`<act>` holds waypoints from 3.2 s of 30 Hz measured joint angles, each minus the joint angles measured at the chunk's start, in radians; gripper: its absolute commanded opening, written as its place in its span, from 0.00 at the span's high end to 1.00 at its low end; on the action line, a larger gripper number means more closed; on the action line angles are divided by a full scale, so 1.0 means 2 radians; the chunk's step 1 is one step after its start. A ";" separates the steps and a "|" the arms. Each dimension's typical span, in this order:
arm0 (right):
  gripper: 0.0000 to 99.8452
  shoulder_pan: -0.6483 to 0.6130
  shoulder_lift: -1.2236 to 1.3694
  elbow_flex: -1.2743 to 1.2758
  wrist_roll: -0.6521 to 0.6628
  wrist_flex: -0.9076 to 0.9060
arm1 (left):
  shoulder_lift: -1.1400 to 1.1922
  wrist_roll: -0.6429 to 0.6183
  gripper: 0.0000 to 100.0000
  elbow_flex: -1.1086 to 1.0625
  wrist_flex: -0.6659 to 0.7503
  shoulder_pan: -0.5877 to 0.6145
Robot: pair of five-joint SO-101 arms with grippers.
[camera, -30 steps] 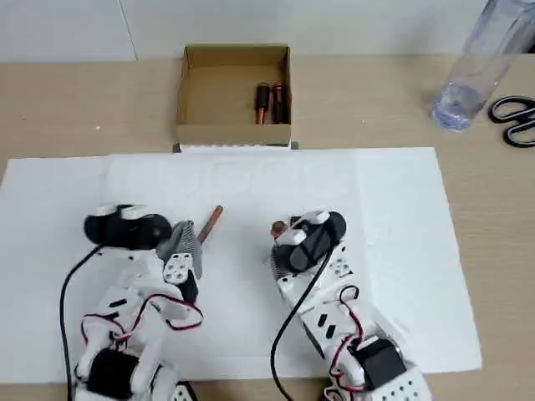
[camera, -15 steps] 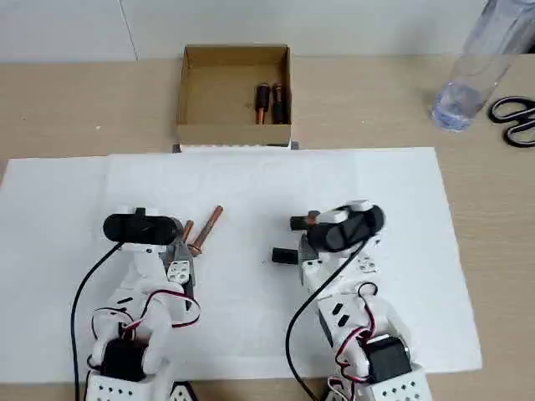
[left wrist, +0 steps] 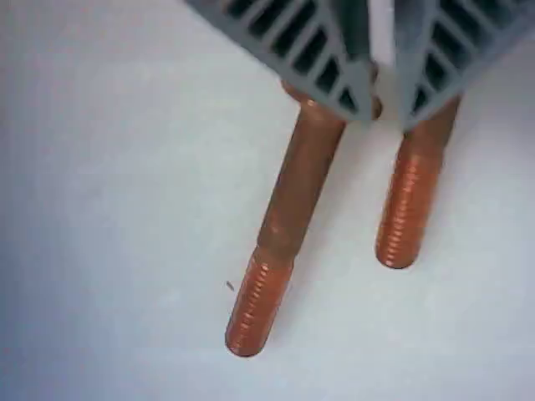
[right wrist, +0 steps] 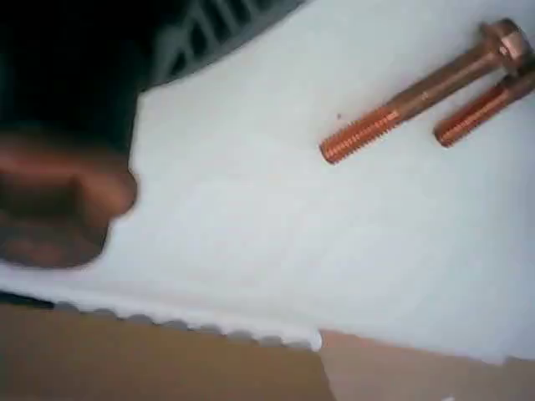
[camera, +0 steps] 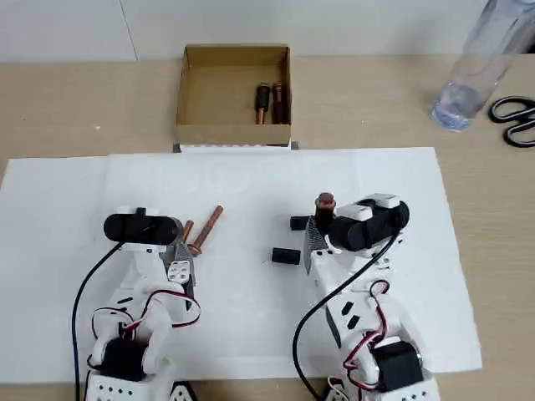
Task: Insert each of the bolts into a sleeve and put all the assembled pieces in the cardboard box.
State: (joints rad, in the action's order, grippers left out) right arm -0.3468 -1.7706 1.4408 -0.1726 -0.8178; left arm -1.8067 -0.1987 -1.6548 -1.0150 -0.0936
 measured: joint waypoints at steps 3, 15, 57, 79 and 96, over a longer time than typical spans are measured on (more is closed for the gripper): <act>1.00 0.000 0.044 -0.035 -0.002 0.000 | 0.000 0.000 0.99 0.000 0.000 0.000; 1.00 0.000 0.399 -0.307 -0.005 0.015 | 0.000 0.000 0.99 0.000 0.000 0.000; 0.99 -0.005 1.548 -1.460 -0.005 0.089 | 0.000 0.000 0.99 0.000 0.000 0.000; 0.86 0.018 1.531 -1.537 -0.005 -0.091 | 0.000 0.000 0.99 0.000 0.000 0.000; 0.87 -0.003 1.401 -1.537 0.025 -0.454 | 0.000 0.000 0.99 0.000 0.000 0.000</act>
State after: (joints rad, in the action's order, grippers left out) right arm -0.3529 1.0311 -1.6341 -0.1235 -1.7261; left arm -1.8067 -0.1987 -1.6548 -1.0150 -0.0936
